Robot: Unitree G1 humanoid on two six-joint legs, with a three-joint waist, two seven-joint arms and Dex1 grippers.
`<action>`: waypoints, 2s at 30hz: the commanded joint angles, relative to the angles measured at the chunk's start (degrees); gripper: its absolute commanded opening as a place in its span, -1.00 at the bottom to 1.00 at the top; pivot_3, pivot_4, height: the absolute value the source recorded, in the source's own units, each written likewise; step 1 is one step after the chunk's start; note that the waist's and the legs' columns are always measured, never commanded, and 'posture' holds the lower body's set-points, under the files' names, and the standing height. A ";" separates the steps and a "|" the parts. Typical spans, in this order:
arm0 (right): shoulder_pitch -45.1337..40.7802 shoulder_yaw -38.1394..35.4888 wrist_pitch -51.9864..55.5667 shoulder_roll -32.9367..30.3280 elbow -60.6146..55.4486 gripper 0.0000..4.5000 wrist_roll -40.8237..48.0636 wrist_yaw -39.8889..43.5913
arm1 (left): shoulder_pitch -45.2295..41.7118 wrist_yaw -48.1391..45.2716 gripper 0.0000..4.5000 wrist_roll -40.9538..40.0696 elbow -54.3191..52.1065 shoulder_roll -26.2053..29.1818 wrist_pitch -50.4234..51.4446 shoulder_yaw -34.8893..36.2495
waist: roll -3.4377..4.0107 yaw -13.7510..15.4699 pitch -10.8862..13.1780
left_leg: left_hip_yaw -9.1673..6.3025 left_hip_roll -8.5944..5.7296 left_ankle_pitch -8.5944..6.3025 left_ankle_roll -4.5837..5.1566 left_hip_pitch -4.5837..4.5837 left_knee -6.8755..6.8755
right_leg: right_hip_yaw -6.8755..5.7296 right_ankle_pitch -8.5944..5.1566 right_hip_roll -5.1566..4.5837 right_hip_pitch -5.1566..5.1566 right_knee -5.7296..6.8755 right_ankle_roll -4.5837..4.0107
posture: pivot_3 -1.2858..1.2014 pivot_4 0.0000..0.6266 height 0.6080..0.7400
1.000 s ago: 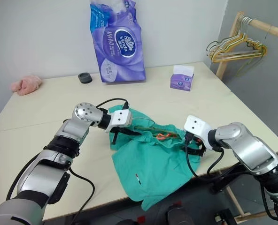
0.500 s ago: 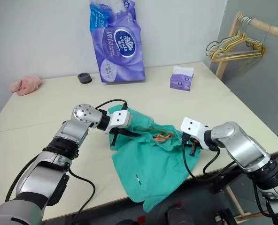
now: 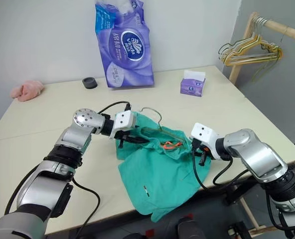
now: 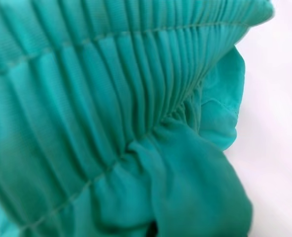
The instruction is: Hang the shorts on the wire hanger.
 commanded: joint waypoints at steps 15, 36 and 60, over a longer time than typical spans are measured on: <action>3.08 -8.53 1.53 -4.81 -7.50 -1.00 4.08 0.18 | -9.21 -0.21 0.21 1.32 18.38 3.10 -1.46 3.55 | 0.00 -1.01 -0.01 | -0.03 -0.07 0.01 -0.01 -0.48 0.06 | -0.04 0.00 -0.06 -0.47 0.12 0.00 | -0.20 -0.84 1.00; 7.11 -13.46 4.92 -7.67 -12.34 -1.00 8.31 -1.45 | -10.81 11.47 -0.99 3.31 26.09 1.24 -4.41 6.91 | 0.00 -1.28 0.00 | -0.05 -0.09 0.01 0.00 -0.54 0.06 | -0.05 0.01 -0.08 -0.51 0.15 0.01 | -0.20 -0.80 1.00; 7.82 -17.16 7.40 -6.25 -13.66 -1.00 13.93 -5.30 | -2.80 5.58 0.46 -4.94 8.69 4.04 3.79 13.49 | 0.00 -1.29 -0.01 | -0.07 -0.10 0.01 0.00 -0.54 0.06 | -0.04 0.00 -0.08 -0.53 0.22 0.01 | -0.19 -0.79 1.00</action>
